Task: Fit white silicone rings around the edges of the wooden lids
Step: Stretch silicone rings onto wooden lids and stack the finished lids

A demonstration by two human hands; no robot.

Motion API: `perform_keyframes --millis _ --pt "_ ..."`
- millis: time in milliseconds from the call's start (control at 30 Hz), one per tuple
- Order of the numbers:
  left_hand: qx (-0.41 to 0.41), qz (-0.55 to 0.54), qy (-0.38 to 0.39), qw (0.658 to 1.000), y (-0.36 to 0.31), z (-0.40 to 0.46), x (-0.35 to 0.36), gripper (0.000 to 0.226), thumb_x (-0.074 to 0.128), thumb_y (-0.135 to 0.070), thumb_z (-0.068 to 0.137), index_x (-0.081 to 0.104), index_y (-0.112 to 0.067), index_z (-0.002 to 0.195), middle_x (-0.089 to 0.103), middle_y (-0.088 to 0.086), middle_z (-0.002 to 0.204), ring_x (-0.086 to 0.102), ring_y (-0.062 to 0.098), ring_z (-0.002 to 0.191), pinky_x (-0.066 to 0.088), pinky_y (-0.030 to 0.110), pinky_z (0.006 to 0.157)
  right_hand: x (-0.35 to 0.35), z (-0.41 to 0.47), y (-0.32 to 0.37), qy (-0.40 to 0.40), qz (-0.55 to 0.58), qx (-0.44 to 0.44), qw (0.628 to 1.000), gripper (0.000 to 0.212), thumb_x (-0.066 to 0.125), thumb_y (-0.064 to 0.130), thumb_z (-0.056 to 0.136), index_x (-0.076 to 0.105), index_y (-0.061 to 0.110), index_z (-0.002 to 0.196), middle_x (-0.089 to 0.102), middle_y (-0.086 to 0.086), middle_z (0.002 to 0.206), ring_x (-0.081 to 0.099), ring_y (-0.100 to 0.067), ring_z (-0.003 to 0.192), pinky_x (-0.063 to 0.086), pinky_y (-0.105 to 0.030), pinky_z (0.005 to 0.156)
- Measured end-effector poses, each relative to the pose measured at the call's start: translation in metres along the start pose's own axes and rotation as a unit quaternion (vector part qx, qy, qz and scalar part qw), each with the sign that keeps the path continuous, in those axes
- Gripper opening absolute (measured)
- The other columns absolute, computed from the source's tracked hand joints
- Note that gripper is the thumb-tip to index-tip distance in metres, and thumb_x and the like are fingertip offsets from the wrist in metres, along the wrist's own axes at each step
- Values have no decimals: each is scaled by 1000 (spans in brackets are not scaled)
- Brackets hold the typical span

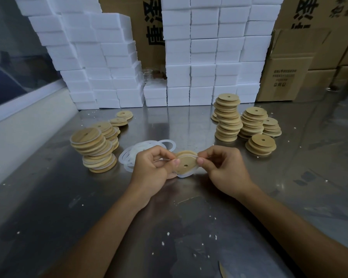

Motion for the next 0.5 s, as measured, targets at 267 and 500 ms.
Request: perform_keyframes --millis 267,500 --pt "-60 -66 -25 996 -1 -1 1 16 68 6 85 58 -2 75 67 13 88 73 29 81 60 36 61 4 -2 4 -6 55 6 998 6 72 12 89 72 9 83 73 -4 76 66 -13 68 57 -34 68" --pt "59 65 5 996 4 -1 3 23 69 4 84 61 -16 76 72 -4 81 73 18 78 60 34 68 1 -6 8 -40 -55 -88 994 5 71 8 88 72 11 85 71 9 78 64 -9 73 54 -29 68"
Point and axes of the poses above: each hand's wrist, its own z-axis towards the middle knuckle, its own x-axis out of the palm, y = z × x, the point moved 1 cm from there along z, towards the middle knuckle
